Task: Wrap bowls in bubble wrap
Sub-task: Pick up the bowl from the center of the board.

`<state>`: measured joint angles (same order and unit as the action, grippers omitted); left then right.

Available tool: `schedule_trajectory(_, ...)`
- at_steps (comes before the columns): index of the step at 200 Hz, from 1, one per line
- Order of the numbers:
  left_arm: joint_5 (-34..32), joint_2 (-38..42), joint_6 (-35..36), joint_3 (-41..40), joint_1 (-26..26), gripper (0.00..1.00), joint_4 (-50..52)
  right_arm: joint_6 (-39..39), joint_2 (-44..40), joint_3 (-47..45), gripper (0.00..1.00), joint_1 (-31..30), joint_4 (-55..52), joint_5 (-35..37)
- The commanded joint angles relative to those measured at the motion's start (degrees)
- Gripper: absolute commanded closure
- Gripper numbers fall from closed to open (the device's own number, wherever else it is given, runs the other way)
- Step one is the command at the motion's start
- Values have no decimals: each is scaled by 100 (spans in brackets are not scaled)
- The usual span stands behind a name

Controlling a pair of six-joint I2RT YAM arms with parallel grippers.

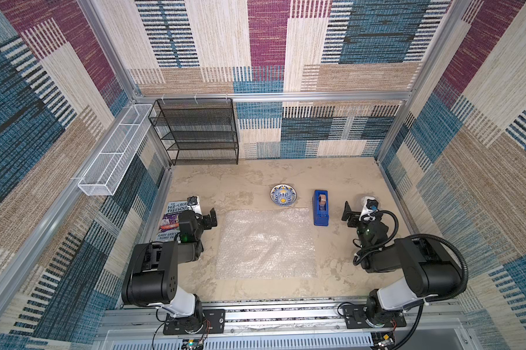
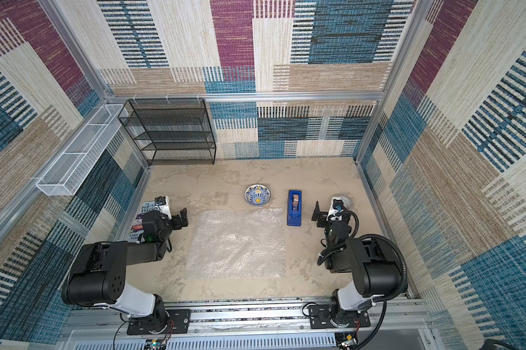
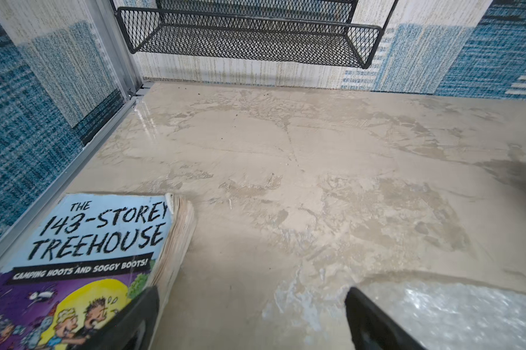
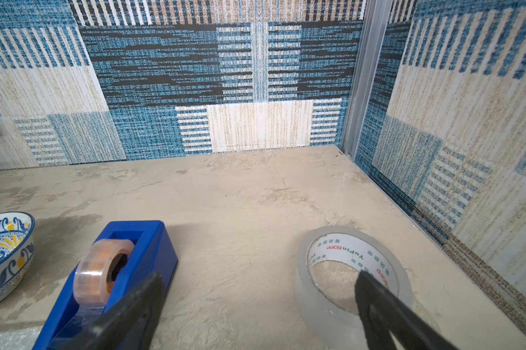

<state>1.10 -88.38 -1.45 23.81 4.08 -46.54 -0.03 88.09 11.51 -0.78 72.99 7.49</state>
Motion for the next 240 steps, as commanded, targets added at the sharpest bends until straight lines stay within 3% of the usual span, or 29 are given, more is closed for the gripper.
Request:
schedule_trajectory(1, 128, -2, -39, 29, 5, 1, -109, 3, 2, 18, 1, -10, 148, -32)
schedule_trajectory(64, 201, 22, -12, 52, 4, 1, -89, 3, -21, -8, 1, -2, 175, -44)
schedule_trajectory(77, 541, 341, 173, 439, -31, 1, 832, 91, -158, 26, 1, -2, 64, 159)
schedule_trajectory(86, 299, 791, 146, 810, -133, 1, 1996, 105, -220, 35, 1, 16, -92, 128)
schedule_trajectory(103, -414, 1615, -278, 1088, -231, 1, 2973, 89, -223, 49, 1, 16, -126, 139)
schedule_trajectory(138, -352, 2958, -1009, 466, -363, 1, 2657, 92, -191, 93, 1, 16, -138, 143)
schedule_trajectory(167, 104, 3280, -2235, 641, -475, 1, 3079, 12, -288, 135, 1, 3, -208, 16)
schedule_trajectory(186, -197, 3295, -2359, 1130, -843, 1, 4040, 251, -1092, 1013, 1, -28, -2227, 522)
schedule_trajectory(210, -494, 2991, -2315, 1490, -1398, 1, 4737, 799, -1712, 2154, 1, -28, -4218, -100)
schedule_trajectory(221, -335, 2718, -2426, 1775, -1436, 1, 5237, 1182, -1814, 2639, 1, -59, -5060, -526)
schedule_trajectory(240, -127, 2325, -2696, 2153, -1440, 1, 6011, 1712, -2000, 3072, 1, -387, -5803, -559)
